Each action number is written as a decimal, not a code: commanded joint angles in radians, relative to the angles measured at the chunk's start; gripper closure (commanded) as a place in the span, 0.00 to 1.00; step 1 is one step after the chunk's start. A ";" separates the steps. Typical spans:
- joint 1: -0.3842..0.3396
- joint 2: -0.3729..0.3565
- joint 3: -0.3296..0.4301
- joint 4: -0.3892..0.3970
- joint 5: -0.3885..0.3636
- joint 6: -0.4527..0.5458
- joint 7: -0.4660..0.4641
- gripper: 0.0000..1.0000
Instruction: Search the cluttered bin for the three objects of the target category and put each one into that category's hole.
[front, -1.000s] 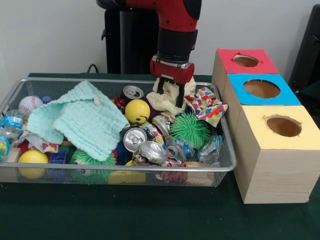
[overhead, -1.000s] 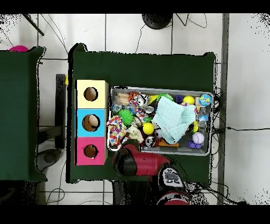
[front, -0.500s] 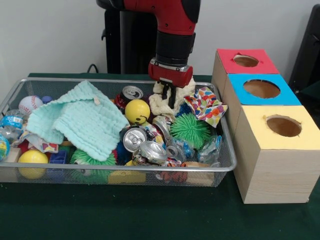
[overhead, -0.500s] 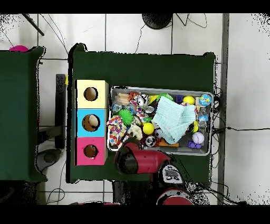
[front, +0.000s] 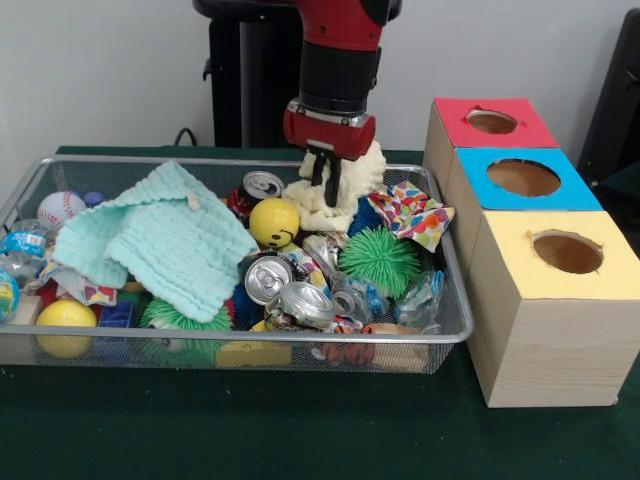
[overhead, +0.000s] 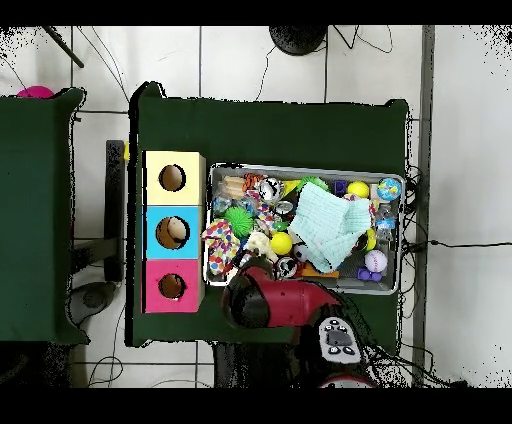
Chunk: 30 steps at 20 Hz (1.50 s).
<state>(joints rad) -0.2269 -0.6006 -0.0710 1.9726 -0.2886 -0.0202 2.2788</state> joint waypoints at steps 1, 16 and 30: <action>-0.106 -0.172 0.113 -0.007 -0.056 0.206 -0.101 1.00; -0.314 -0.245 0.246 -0.045 -0.204 0.346 -0.233 1.00; -0.501 -0.196 0.372 -0.090 -0.351 0.367 -0.281 1.00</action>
<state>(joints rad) -0.6714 -0.8332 0.1673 1.9609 -0.5484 0.2159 2.2786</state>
